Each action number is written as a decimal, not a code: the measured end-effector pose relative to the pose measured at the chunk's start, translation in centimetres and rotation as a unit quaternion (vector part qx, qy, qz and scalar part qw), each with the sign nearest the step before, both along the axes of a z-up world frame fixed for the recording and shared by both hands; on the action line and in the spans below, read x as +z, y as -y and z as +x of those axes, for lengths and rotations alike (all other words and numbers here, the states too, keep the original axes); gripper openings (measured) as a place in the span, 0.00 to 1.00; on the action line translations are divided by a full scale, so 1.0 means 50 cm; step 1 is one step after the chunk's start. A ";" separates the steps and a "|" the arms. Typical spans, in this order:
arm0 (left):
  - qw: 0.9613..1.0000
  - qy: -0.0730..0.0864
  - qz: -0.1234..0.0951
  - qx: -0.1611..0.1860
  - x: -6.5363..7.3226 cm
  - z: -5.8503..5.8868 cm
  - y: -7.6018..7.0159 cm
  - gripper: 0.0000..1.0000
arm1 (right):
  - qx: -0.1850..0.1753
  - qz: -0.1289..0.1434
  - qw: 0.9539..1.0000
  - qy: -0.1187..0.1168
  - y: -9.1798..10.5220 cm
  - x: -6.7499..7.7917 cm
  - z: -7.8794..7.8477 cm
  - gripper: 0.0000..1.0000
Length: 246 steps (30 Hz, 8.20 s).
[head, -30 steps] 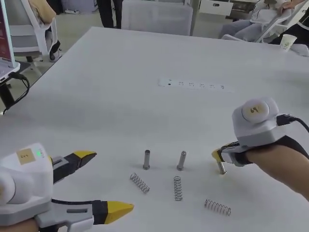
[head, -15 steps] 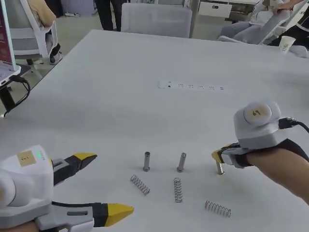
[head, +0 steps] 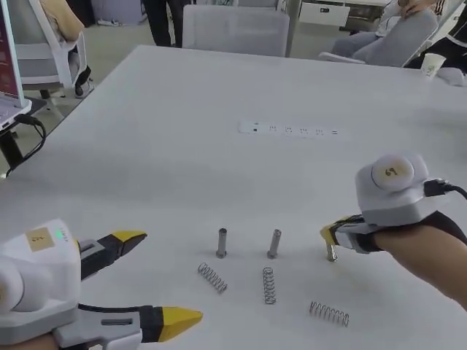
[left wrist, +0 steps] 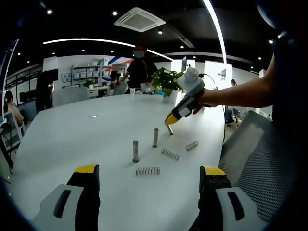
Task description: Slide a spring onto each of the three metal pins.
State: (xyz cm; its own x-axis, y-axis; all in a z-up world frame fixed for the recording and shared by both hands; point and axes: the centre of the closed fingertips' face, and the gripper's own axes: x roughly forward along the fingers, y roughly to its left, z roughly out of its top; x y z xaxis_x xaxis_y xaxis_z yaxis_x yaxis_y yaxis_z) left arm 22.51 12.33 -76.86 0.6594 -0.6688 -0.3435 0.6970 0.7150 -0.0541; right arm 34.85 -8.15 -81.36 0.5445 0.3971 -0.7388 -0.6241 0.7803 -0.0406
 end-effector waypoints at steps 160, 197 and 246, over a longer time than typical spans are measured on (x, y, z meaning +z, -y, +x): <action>1.000 0.000 0.001 -0.019 0.000 -0.001 0.023 0.79 | 0.267 -0.136 0.948 -0.108 -0.057 -0.076 -0.222 0.08; 0.999 0.016 -0.011 -0.042 0.041 -0.005 0.051 0.76 | 0.224 0.048 0.973 -0.019 -0.194 0.129 -0.198 0.08; 0.990 0.040 -0.040 -0.127 0.082 0.007 0.116 0.16 | 0.271 0.133 0.953 -0.006 -0.349 0.218 -0.236 0.08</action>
State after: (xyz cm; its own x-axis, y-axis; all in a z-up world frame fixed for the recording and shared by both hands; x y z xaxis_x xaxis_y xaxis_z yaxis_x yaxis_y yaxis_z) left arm 22.88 6.53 -72.77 0.4902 -0.8392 -0.2355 0.8579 0.5123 -0.0401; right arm 23.07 9.29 -70.45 0.1976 0.7920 -0.5776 -0.9381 0.3238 0.1232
